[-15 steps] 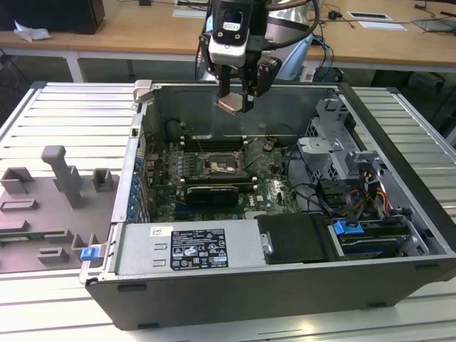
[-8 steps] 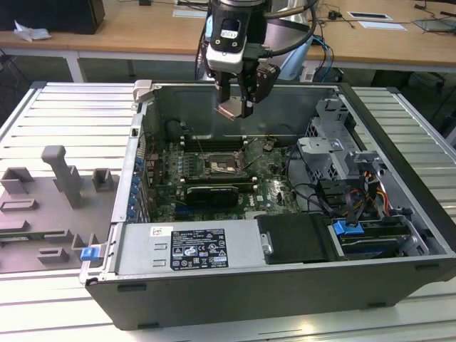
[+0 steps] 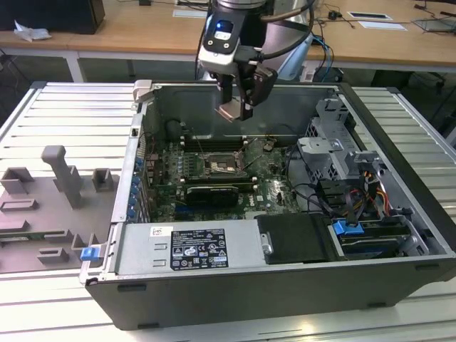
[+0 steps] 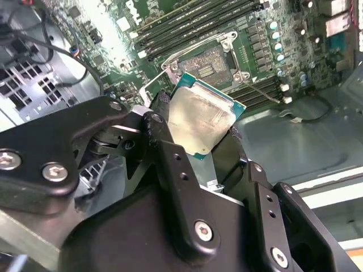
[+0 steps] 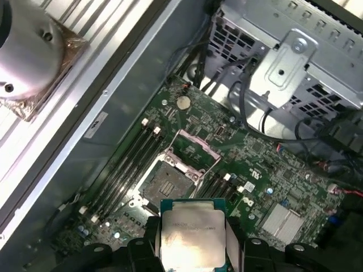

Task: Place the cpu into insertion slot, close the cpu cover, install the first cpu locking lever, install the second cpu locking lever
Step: 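Place the cpu into insertion slot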

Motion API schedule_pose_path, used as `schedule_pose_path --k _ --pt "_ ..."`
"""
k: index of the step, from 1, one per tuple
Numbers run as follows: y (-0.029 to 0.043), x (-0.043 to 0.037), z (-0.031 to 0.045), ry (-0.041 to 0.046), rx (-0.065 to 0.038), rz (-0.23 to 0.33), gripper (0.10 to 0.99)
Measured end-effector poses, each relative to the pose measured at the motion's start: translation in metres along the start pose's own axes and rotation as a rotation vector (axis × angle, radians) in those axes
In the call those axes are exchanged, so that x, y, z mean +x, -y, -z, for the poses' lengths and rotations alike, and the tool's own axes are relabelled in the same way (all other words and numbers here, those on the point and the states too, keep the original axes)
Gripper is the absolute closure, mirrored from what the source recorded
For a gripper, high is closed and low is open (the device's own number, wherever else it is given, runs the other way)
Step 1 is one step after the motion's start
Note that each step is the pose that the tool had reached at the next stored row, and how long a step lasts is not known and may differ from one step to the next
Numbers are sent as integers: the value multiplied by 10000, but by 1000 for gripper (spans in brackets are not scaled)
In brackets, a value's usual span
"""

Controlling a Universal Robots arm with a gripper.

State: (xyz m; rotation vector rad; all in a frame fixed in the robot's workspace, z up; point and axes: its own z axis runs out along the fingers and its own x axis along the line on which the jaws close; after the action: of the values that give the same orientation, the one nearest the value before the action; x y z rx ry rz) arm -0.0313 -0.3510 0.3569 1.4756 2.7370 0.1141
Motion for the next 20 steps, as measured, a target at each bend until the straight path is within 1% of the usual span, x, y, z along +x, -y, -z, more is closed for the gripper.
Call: schedule_pose_path --k 6,7,10,11,19,20 --pt "3 0 -42 84 -10 -1083 545" --pt "5 -1 -60 116 -14 -1475 545" --pt "6 -1 -81 156 -18 -1989 545" --pt "8 -1 -98 184 -21 -2337 545" --pt "15 -2 -189 285 -32 -3624 545" --pt "16 -2 -204 304 -33 -3850 545"
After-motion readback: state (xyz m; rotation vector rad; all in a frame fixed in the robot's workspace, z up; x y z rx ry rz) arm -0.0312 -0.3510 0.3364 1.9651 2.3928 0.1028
